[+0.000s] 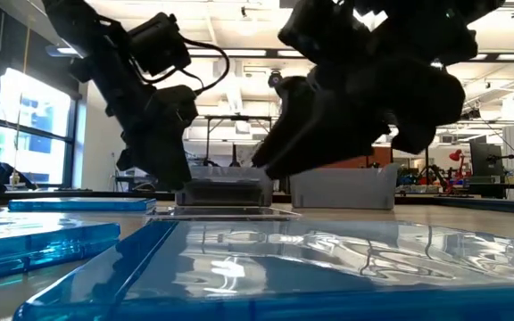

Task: Pick & place jewel cases by type
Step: Put the black CD case into the left black bin

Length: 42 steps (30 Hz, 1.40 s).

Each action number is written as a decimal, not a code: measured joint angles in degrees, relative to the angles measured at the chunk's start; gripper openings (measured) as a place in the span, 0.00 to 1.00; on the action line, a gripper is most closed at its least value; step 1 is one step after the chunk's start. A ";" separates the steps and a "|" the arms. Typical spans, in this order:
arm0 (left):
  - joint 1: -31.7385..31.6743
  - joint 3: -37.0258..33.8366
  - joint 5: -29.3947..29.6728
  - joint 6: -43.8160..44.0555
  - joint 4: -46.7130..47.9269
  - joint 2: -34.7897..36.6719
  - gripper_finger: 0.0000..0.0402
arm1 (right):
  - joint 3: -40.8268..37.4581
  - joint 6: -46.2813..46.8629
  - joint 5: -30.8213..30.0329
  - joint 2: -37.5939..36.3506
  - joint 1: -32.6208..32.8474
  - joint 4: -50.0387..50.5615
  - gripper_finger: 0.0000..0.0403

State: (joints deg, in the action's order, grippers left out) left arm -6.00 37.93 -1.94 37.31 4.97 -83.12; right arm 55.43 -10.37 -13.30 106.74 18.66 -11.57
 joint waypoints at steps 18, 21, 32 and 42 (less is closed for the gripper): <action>-0.08 0.49 -4.00 -1.06 -5.85 -7.29 0.32 | 0.01 -3.15 -6.01 4.37 0.09 -0.78 0.49; -0.44 1.29 -6.14 -1.04 -7.46 -8.18 0.32 | 0.01 -4.72 -7.81 4.37 -0.03 -0.79 0.49; -0.39 1.53 -10.48 -3.68 -8.66 -8.79 0.32 | -0.01 -5.79 -2.79 4.37 -0.67 -0.53 0.49; -4.37 1.55 -10.36 -9.05 -8.45 -9.04 0.36 | -0.01 -5.16 -2.58 4.37 -1.16 -0.30 0.49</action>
State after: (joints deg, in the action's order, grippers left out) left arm -10.37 39.48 -12.30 28.26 -3.48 -92.16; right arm 55.42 -15.53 -15.88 111.11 17.50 -11.88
